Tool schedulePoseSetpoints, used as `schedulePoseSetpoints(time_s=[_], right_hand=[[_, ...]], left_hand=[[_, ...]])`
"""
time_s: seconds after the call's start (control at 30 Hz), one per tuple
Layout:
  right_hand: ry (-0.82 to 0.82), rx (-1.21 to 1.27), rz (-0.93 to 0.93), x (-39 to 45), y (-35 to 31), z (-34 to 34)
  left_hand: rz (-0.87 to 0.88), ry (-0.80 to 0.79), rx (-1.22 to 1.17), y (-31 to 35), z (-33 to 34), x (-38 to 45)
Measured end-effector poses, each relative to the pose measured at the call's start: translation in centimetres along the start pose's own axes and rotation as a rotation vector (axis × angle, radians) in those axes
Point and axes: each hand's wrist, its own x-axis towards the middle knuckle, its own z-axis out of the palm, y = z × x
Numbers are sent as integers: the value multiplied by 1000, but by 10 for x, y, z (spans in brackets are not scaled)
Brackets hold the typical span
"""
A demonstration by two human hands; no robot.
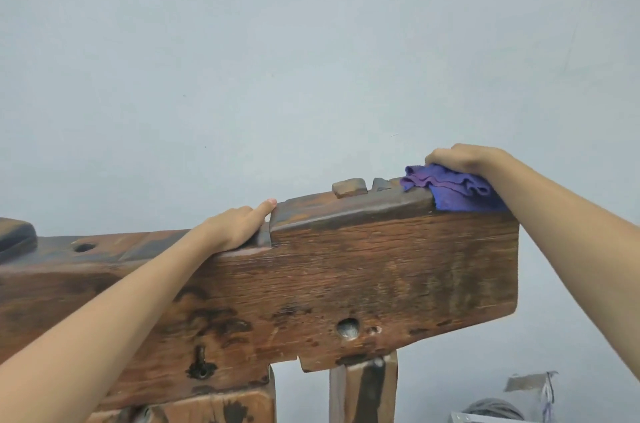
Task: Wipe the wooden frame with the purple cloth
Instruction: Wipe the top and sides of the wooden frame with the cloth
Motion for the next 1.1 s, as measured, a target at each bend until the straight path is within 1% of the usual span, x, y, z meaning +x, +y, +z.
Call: schedulePoseSetpoints(time_s=[0.03,0.1,0.13,0.2,0.23,0.27,0.33,0.43,0.57,0.67,0.77,0.83,0.9,0.97,1.03,1.1], right_hand=[[-18,52,-20,-1,-3,0],[-34,135,-47,-3,6,-11],[-52,169,-53,-4,14,-14],[-106,248,-63,-4,28,-18],[-145,294,-67,-3,35,-20],[-185,336,-72,-2,40,-22],[-238,419,-107,-2,55,-22],[-242,667,-210,6,82,-15],[-179,1041,-303,13,110,10],[-57,1243,-311,7,121,26],[40,1298,-186,2,132,46],[65,1294,-73,-2,149,71],[52,1296,83,-5,172,100],[-2,1264,218,-11,193,129],[-59,1249,301,-18,210,154],[-42,1284,361,-24,220,170]], left_hand=[[-11,6,-11,-6,-2,-1],[31,23,-34,-6,-1,3],[82,34,-84,-5,2,5],[245,35,-224,4,6,8],[311,10,-295,10,7,11],[337,-21,-363,14,9,15],[324,-89,-450,17,10,26],[291,-116,-455,15,12,44],[264,-102,-463,8,15,50],[219,-79,-510,9,15,51],[200,-70,-528,15,15,45],[195,-54,-539,22,14,39],[207,-34,-537,29,13,28],[224,-20,-524,35,12,16],[245,-32,-503,39,11,7],[275,-36,-457,46,12,-1]])
